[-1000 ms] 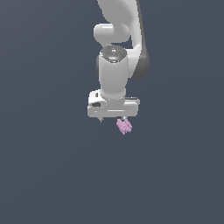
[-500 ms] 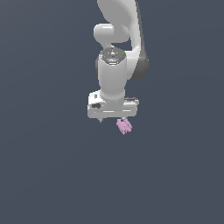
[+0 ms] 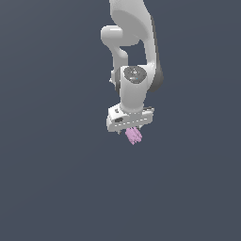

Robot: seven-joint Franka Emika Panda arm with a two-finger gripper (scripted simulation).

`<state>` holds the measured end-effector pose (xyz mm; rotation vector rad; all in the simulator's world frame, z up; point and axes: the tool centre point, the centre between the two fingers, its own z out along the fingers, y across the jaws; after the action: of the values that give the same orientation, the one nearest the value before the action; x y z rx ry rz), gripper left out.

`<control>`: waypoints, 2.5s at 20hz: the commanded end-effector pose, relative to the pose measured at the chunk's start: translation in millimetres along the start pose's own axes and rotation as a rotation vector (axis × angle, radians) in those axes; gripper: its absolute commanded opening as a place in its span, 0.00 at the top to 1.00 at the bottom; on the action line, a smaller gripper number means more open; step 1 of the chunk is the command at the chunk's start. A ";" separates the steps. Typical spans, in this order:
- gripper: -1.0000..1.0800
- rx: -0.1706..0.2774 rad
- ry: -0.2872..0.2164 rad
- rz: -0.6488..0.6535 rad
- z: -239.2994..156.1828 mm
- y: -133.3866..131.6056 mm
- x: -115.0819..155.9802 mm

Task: Pick up the object and move it to a goal position.

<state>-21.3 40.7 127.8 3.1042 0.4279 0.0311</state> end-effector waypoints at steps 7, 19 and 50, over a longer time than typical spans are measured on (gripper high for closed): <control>0.04 0.011 -0.017 -0.158 34.7 -36.6 -20.9; 0.04 0.012 -0.018 -0.166 57.5 -39.0 -23.3; 1.00 0.011 -0.016 -0.170 62.8 -6.9 -30.9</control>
<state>-52.2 47.7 58.1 3.0641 0.6931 0.0004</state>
